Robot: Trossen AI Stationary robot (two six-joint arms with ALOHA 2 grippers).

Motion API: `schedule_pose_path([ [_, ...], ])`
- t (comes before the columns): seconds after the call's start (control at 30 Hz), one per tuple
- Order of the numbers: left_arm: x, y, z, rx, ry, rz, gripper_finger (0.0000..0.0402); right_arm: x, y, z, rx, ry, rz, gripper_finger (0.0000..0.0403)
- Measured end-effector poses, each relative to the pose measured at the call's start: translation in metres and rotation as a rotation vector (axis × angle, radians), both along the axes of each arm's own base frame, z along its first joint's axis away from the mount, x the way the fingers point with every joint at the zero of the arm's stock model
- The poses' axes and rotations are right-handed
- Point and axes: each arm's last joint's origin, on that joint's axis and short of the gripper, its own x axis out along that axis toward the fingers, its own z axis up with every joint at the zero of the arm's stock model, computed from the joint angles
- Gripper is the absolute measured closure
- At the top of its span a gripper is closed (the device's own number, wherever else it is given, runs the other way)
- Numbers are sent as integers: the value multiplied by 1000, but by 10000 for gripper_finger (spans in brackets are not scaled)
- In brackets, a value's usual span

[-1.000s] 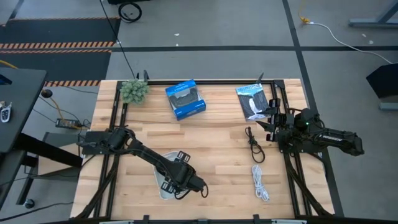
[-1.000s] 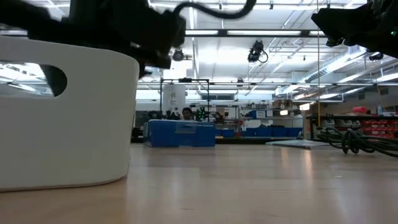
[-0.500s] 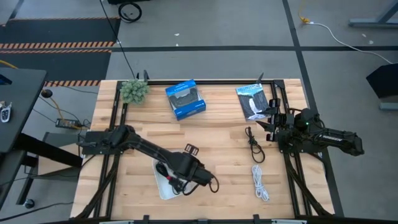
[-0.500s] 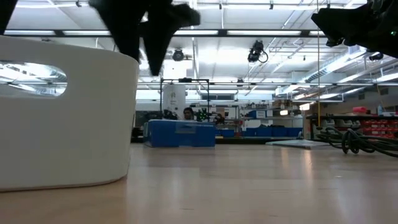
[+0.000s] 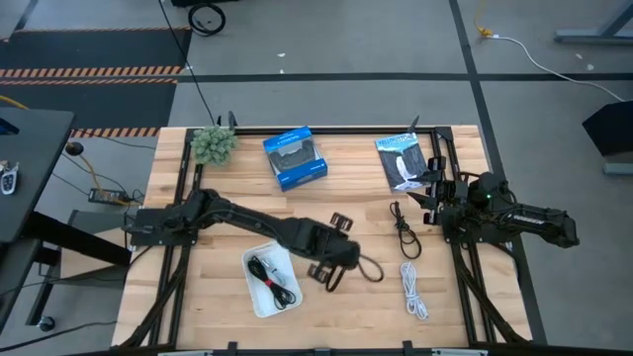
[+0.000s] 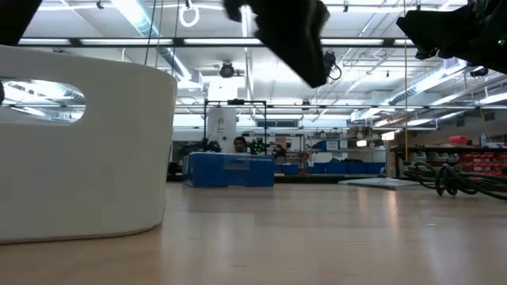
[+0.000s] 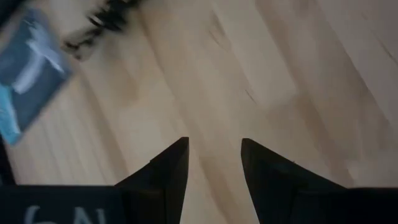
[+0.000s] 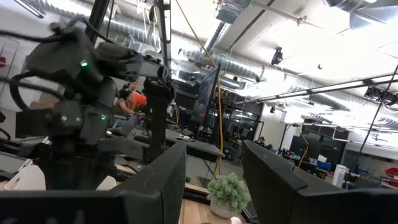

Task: Pick and place USB-C Cables
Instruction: Put the black charger cable into the bin

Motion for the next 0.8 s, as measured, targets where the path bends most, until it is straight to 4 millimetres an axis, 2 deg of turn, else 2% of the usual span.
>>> schedule_pose_path([
  [0.17,19,24,4,-51,-128,43,246,0,0,0,0,0,0,241],
  [0.4,33,53,-7,-149,-141,61,246,0,0,0,0,0,0,241],
  [0.7,59,69,-27,-171,-261,-19,246,0,0,0,0,-2,-1,241],
  [0.8,62,70,-32,-164,-259,-41,246,0,0,0,-1,0,2,241],
])
